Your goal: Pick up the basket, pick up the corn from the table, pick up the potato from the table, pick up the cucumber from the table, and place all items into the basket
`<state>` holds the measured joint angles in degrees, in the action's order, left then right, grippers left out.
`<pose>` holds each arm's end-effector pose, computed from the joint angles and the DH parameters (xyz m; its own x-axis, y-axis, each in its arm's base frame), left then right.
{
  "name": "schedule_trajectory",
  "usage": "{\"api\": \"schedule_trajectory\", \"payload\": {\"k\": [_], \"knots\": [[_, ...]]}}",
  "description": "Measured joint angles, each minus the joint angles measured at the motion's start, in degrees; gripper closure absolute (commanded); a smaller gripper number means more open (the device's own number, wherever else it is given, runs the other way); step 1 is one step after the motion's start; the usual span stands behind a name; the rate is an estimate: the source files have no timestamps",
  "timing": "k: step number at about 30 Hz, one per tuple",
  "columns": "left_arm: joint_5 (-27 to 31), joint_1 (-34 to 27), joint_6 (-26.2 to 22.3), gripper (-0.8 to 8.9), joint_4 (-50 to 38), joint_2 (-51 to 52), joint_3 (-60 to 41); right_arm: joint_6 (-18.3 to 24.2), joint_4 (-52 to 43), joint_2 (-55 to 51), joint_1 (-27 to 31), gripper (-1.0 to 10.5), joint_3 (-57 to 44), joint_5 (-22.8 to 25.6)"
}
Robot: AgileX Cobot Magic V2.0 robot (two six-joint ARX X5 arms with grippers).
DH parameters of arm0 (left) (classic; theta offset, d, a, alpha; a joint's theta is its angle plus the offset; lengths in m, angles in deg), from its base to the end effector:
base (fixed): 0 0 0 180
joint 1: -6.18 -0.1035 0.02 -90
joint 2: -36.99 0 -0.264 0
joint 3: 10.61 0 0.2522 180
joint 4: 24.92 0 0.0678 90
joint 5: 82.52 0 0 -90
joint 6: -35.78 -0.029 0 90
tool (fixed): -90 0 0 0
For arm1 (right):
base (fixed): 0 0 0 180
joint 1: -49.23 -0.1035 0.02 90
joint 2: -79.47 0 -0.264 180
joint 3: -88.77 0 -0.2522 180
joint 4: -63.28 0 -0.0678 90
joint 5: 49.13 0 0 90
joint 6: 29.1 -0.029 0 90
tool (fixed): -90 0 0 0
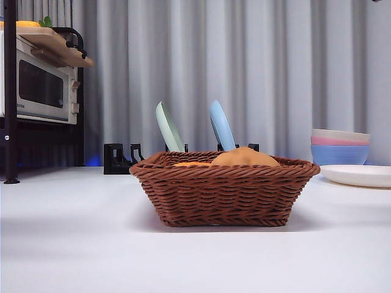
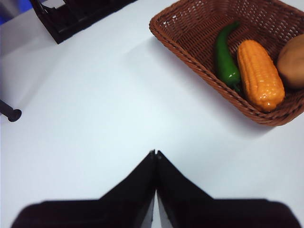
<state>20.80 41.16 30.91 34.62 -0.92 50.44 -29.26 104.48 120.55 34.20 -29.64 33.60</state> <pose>0.1029 -0.0638 0.3078 0.7738 -0.2603 -0.5775 0.4457 0.8715 0.2046 0.1416 0.0418 0.3312 0.8634 0.3629 -0.3505 -0.3706 0.9276 0.0473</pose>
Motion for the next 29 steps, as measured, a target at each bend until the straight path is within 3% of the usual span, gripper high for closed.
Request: {"api": "schedule_trajectory", "payload": {"k": [7,12,15,21,29], "knots": [[-0.66,-1.44,-0.22,8.16,-0.74,3.15,-0.17,-0.02,0.04,0.04,0.0,9.5,0.0,0.0],[-5.73,-7.48,0.52,8.16,-11.74,10.36,-3.1,-0.02,0.07,0.04,0.0,9.5,0.0,0.0],[-7.56,-13.11,0.66,8.16,-20.09,15.28,-9.09,-0.02,0.04,0.04,0.0,9.5,0.0,0.0],[-7.67,-24.24,1.09,8.16,-28.68,25.57,-25.33,-0.02,0.07,0.04,0.0,9.5,0.0,0.0],[-9.2,-31.67,1.7,8.16,-34.01,34.18,-40.15,-0.02,0.11,0.04,0.0,9.5,0.0,0.0]]}}
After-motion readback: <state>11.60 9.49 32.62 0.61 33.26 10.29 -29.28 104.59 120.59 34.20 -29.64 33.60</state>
